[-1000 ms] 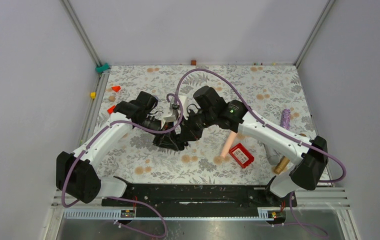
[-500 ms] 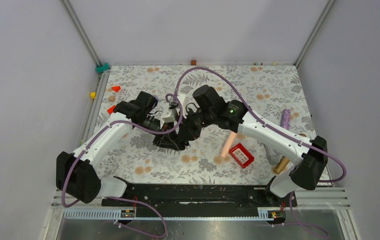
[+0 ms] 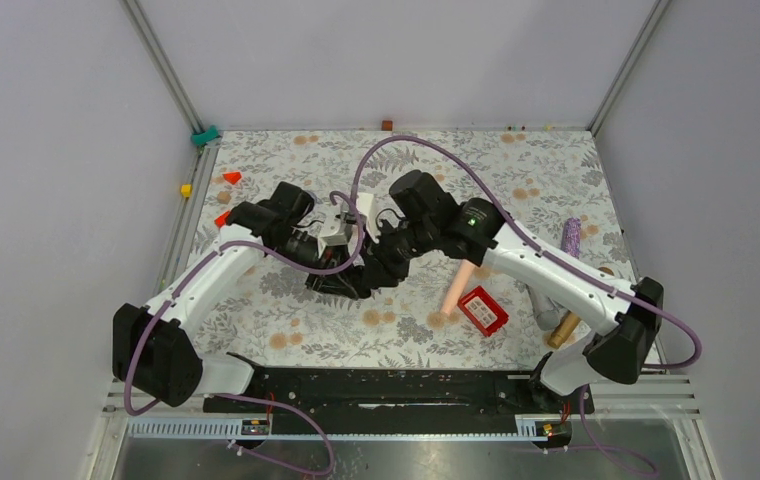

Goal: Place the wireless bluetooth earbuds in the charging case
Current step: Place the earbud in the charging case, then pick up the earbud from the center of the board.

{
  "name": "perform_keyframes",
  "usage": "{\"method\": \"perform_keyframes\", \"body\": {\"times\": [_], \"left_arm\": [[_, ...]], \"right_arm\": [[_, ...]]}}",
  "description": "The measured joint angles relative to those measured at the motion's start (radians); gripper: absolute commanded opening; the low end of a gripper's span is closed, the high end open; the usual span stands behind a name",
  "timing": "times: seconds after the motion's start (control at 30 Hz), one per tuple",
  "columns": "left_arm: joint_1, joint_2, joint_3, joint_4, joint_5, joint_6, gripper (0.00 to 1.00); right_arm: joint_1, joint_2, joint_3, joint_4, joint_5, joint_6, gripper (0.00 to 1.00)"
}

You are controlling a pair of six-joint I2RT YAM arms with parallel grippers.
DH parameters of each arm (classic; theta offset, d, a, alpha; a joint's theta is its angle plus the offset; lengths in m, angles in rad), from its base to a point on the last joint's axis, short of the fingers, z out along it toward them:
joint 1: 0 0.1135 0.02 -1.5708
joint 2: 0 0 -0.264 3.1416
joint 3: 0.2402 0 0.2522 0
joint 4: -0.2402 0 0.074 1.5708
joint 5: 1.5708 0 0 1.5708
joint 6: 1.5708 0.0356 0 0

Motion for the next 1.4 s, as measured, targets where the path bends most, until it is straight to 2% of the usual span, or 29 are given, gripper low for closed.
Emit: {"method": "perform_keyframes", "body": {"times": [0.03,0.1,0.37,0.43,0.47,0.5,0.73,0.93,1.13,1.4], "left_arm": [[0.006,0.0,0.0,0.0,0.0,0.003,0.0],[0.018,0.0,0.001,0.0,0.0,0.003,0.0],[0.055,-0.001,0.005,-0.014,0.0,0.013,0.0],[0.072,-0.001,0.016,-0.038,0.0,0.03,0.0],[0.082,-0.001,0.023,-0.05,0.002,0.04,0.0],[0.092,-0.001,0.03,-0.063,0.004,0.051,0.0],[0.181,-0.003,0.06,-0.152,0.032,0.138,0.0],[0.241,-0.032,0.061,-0.182,0.046,0.166,0.0],[0.303,-0.067,0.061,-0.187,0.063,0.175,0.0],[0.351,-0.098,0.061,-0.188,0.079,0.176,0.0]], "right_arm": [[0.0,-0.008,0.001,-0.018,0.001,-0.014,0.46],[0.001,-0.025,0.003,-0.042,0.003,-0.037,0.52],[0.009,-0.093,0.005,-0.1,0.069,-0.133,0.58],[0.01,-0.106,0.005,-0.105,0.092,-0.154,0.75],[0.011,-0.115,0.005,-0.107,0.109,-0.163,0.89],[0.011,-0.122,0.005,-0.109,0.126,-0.17,0.98],[0.013,-0.208,0.005,-0.114,0.317,-0.228,0.99],[0.009,-0.275,-0.047,-0.026,0.533,-0.241,0.99],[-0.037,-0.266,-0.124,0.07,0.677,-0.221,1.0],[-0.093,-0.196,-0.142,0.177,0.827,-0.14,0.99]]}}
